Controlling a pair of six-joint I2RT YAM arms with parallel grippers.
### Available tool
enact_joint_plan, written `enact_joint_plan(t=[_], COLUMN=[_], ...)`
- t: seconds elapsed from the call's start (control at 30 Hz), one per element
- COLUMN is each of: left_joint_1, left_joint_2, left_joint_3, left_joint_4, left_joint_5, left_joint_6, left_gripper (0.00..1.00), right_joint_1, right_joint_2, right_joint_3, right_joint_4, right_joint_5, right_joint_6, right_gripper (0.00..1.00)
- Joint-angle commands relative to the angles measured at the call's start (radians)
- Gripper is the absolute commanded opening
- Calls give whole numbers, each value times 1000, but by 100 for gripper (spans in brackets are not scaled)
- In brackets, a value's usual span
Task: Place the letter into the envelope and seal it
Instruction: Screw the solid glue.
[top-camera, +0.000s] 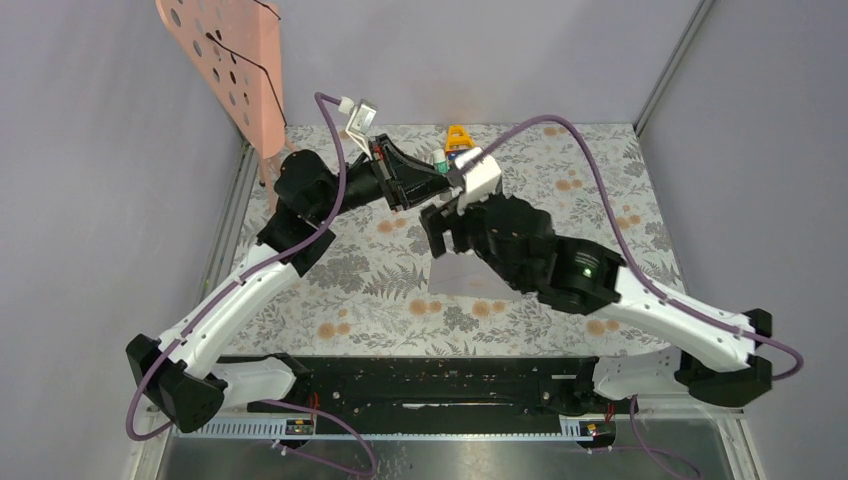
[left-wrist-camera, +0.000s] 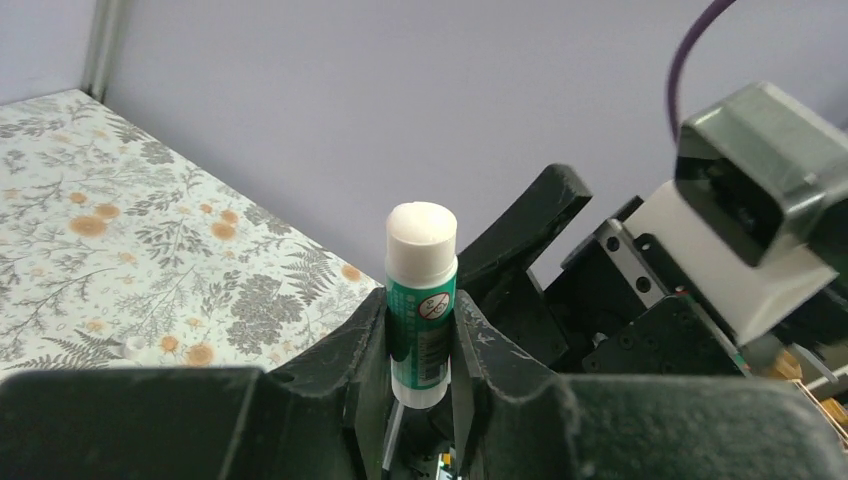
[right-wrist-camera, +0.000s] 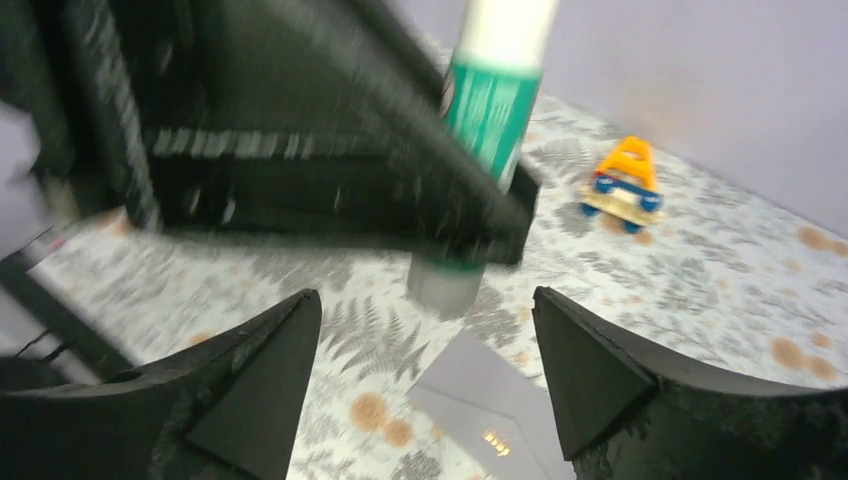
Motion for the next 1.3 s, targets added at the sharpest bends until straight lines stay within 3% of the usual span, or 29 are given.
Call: enact_joint_plan(t=[0.0,0.1,0.2,0.3,0.43,0.8,1.27], left_joint_1=[11,35,57,59,58,45,47], left_joint_2=[-16,-8,14,68,173,194,209], left_joint_3=[47,34,5,12,73,90,83], left_joint_4=[99,212,444,743,1207,1222,1222], left_joint_5=[108,190,303,416,506,526,496], left_joint_6=[-24,-102,-253,-453,-836,-845,-851], left_gripper=[0,0,0,0,0,0,0], right_joint_1=[-19,-159,-331,-423,-495,-529,-523], right_joint_2=[-213,-310,-375,-385,-364,-149,-55], right_joint_3=[-160,-242,-345,-426,-509,-503,-420], right_joint_4=[146,155,264,471,768,1352,1534], right_joint_5=[-362,-618,-981,-1253,-1435,-1513,-1533], right_joint_6=[-1,141,308,463,684,1121,1246], right_gripper=[87,89,90,91,91,80,69])
